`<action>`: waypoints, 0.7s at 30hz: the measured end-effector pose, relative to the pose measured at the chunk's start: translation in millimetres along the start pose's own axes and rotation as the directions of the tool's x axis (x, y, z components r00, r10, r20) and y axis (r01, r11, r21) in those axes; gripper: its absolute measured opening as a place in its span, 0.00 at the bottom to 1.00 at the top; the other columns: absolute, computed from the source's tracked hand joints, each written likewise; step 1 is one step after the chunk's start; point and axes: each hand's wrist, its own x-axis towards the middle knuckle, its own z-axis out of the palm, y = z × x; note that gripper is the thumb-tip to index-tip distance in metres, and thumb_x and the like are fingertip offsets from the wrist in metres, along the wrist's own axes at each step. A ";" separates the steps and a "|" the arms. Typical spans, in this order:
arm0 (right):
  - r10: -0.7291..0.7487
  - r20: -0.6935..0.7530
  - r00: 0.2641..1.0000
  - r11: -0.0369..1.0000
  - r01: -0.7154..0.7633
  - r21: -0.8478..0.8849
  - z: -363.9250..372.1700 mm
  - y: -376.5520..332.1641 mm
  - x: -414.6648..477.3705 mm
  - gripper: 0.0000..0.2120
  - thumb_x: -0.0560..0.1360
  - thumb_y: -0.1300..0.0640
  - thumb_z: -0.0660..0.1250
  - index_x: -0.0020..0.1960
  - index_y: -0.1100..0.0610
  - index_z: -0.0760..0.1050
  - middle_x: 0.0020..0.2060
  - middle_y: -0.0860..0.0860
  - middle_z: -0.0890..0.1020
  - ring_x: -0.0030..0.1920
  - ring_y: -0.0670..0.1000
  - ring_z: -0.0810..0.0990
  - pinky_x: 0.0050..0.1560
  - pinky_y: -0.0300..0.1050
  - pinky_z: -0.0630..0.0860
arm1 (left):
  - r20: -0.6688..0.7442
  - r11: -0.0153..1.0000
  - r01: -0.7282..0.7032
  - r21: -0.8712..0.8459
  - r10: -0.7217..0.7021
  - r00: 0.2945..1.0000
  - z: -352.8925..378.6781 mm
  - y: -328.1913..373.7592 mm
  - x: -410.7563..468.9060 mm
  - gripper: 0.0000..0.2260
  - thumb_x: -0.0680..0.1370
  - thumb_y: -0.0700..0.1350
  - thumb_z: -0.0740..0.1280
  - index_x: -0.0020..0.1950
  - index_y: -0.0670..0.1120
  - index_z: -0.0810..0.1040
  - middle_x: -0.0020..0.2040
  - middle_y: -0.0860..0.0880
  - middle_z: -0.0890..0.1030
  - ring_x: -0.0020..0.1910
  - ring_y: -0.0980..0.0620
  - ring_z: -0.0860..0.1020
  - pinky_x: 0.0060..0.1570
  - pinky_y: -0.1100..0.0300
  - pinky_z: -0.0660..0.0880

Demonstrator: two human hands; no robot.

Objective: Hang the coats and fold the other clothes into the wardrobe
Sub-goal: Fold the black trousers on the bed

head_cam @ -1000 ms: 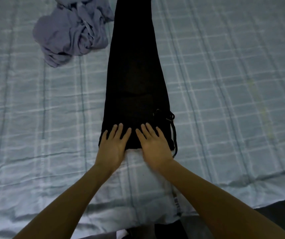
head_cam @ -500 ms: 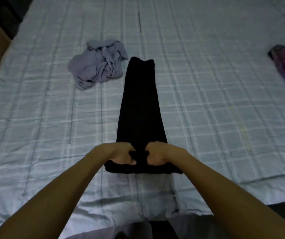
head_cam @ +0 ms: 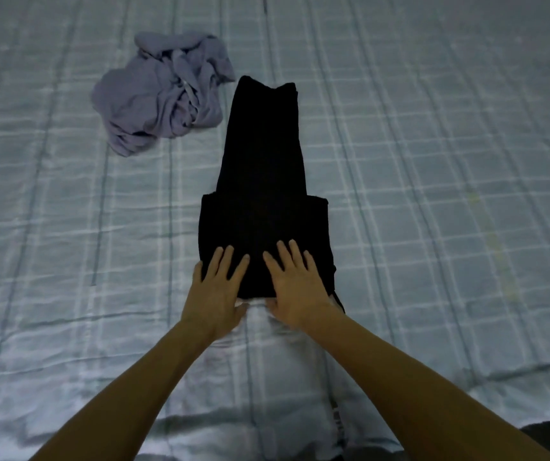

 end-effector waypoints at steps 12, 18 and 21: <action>0.019 -0.064 0.998 0.998 -0.023 -0.060 -3.5 -3.9 12.8 0.30 0.74 0.60 0.65 0.74 0.57 0.59 0.71 0.61 0.64 0.72 0.62 0.61 0.73 0.59 0.55 | 0.089 0.996 0.079 0.043 -0.083 0.993 -22.9 8.6 20.5 0.30 0.74 0.37 0.65 0.75 0.49 0.61 0.72 0.41 0.67 0.70 0.40 0.66 0.56 0.48 0.70; -0.055 0.335 0.941 0.996 0.029 0.081 -49.7 -17.7 -35.2 0.03 0.74 0.59 0.63 0.48 0.56 0.74 0.42 0.53 0.79 0.43 0.54 0.77 0.44 0.46 0.73 | 0.581 0.984 0.071 -0.166 0.039 0.813 -77.4 31.3 -6.5 0.12 0.79 0.42 0.60 0.62 0.48 0.74 0.57 0.46 0.79 0.48 0.50 0.76 0.43 0.61 0.68; -0.077 0.573 0.816 0.985 -0.026 0.170 -101.4 -20.5 -45.9 0.05 0.73 0.60 0.64 0.40 0.57 0.69 0.38 0.51 0.74 0.42 0.53 0.75 0.38 0.44 0.72 | 0.764 0.968 0.113 -0.224 0.102 0.637 -121.4 31.6 -11.8 0.11 0.77 0.49 0.65 0.58 0.48 0.75 0.52 0.50 0.77 0.48 0.52 0.74 0.49 0.61 0.70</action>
